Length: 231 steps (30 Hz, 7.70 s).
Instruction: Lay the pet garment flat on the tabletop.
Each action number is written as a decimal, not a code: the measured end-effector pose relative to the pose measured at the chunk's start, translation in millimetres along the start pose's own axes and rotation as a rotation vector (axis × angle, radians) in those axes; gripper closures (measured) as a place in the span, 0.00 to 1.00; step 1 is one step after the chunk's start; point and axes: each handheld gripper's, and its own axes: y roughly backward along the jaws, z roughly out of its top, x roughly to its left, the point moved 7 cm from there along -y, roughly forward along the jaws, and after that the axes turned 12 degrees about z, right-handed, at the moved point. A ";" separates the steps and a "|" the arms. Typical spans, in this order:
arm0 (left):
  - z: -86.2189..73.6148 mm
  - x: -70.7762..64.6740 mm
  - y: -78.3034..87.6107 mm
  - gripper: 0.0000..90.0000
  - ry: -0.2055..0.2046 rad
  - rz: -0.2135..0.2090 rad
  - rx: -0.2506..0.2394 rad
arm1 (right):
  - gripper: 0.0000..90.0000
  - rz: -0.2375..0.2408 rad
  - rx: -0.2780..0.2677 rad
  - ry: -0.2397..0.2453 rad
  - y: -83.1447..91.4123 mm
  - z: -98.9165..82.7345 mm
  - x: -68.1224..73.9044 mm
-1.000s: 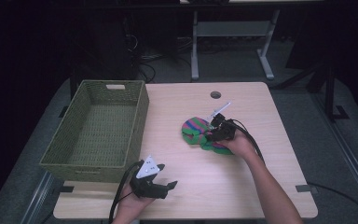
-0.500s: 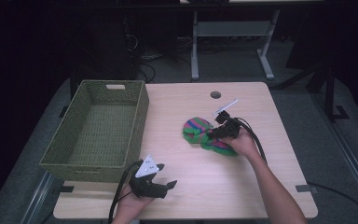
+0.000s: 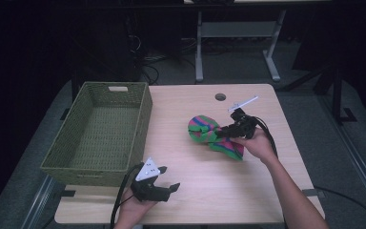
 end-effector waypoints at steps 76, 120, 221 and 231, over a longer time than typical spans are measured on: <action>6.1 6.6 10.7 0.25 0.086 -0.022 -0.077 | 0.42 0.163 0.154 0.283 -32.1 -87.9 112.7; 4.8 7.5 10.5 0.25 0.096 -0.028 -0.068 | 0.89 0.073 0.258 0.392 -79.1 -85.0 130.4; 86.0 -6.6 -39.4 0.92 -0.070 -0.100 -0.033 | 0.91 0.077 -0.104 0.230 47.3 -53.5 91.5; 91.5 6.4 -60.1 0.91 -0.054 -0.063 0.063 | 0.90 0.056 -0.105 0.181 38.4 -43.2 71.1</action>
